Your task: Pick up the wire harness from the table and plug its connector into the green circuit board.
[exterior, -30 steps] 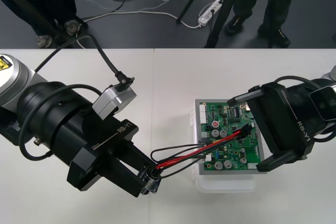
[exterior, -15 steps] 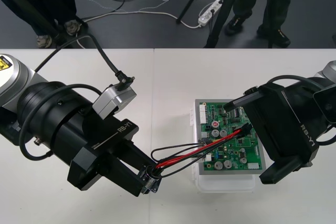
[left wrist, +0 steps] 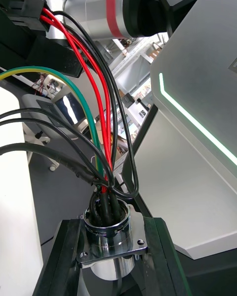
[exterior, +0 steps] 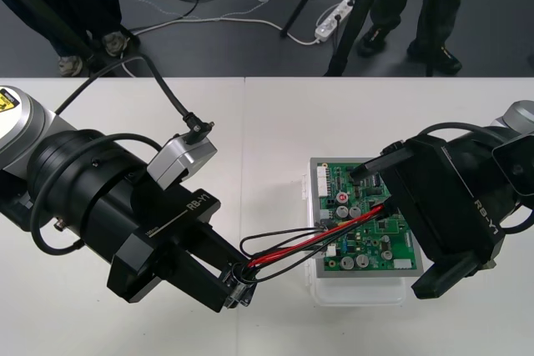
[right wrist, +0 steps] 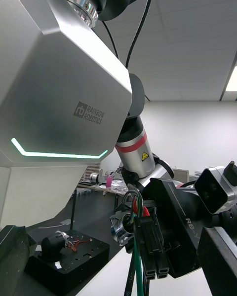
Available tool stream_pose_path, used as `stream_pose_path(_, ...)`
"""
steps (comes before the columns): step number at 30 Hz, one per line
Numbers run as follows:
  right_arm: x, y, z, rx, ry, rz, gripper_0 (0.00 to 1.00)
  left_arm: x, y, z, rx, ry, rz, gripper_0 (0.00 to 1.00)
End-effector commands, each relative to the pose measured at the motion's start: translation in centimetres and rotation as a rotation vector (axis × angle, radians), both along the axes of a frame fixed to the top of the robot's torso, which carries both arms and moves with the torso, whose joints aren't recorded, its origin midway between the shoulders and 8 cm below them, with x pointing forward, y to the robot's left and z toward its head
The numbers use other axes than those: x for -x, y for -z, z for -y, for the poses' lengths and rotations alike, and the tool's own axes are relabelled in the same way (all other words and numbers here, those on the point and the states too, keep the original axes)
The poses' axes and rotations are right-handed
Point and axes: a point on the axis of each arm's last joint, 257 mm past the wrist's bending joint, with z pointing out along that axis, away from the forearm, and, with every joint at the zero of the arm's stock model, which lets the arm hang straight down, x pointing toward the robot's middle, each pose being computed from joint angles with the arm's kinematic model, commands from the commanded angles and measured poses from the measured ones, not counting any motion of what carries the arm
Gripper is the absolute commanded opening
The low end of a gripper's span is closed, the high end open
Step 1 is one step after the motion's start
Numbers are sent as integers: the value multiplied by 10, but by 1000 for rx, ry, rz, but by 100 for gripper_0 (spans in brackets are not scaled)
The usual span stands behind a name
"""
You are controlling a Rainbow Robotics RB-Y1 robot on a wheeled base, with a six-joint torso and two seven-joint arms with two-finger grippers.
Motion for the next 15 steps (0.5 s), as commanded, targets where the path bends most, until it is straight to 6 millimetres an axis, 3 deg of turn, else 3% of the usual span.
stream_pose_path(1, 9, -10, -2, -5, -54, -2, 100, -1, -12, 11, 44, -11, -11, 0)
stream_pose_path(2, 10, -11, -2, -6, -56, -2, 94, -1, -12, 11, 44, -11, -11, 0)
stream_pose_path(3, 9, -11, -2, -5, -55, -1, 26, -1, -12, 11, 44, -11, -11, 0)
stream_pose_path(4, 10, -11, -2, -6, -55, 0, 0, -1, -12, 11, 43, -11, -12, 0)
stream_pose_path(15, 10, -11, -3, -12, -54, 8, 0, -1, -12, 10, 43, -12, -11, 0)
